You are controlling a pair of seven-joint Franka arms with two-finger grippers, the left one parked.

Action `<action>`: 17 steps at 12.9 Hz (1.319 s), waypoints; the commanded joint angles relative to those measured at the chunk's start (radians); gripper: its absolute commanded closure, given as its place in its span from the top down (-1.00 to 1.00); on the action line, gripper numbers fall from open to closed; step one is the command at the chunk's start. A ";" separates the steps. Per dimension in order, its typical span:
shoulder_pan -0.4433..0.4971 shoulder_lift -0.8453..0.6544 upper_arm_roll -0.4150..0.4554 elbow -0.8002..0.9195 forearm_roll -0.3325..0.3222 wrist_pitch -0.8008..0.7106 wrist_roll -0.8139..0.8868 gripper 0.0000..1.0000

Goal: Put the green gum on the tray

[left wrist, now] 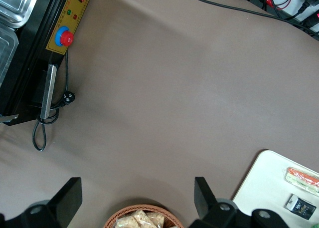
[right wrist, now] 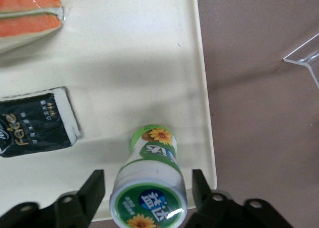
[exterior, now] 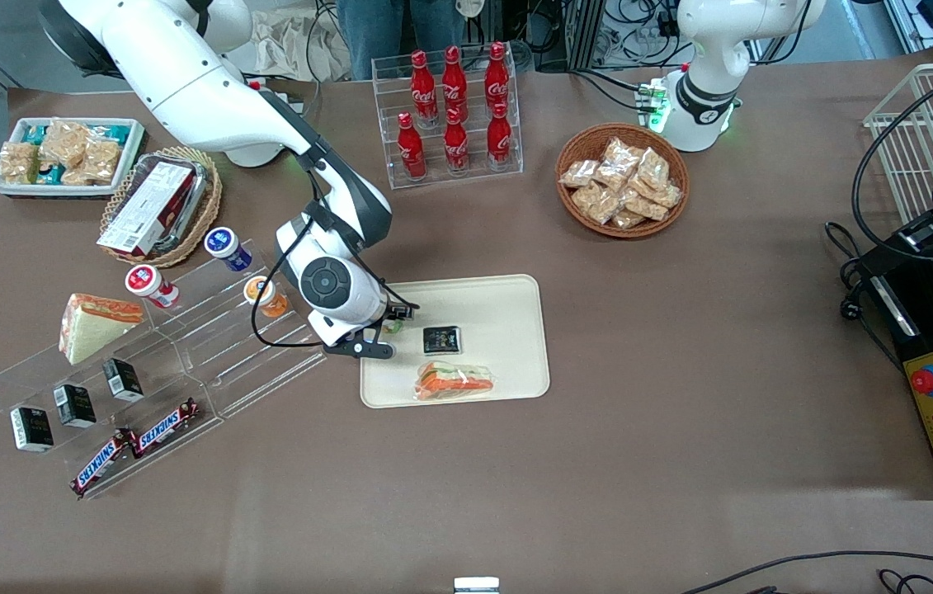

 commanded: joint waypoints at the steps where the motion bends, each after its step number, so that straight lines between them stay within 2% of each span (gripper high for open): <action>1: -0.005 0.008 0.003 0.008 -0.015 0.012 0.006 1.00; 5: -0.010 -0.006 0.003 0.010 -0.015 0.009 0.006 1.00; 8: -0.042 -0.096 0.003 0.008 -0.015 -0.009 -0.018 1.00; 10: -0.060 -0.167 0.001 0.013 -0.008 -0.093 -0.073 1.00; 13: -0.140 -0.274 0.001 0.030 0.001 -0.220 -0.184 1.00; 15: -0.180 -0.323 -0.002 0.109 -0.002 -0.323 -0.268 1.00; 17: -0.195 -0.345 -0.064 0.209 -0.005 -0.443 -0.350 1.00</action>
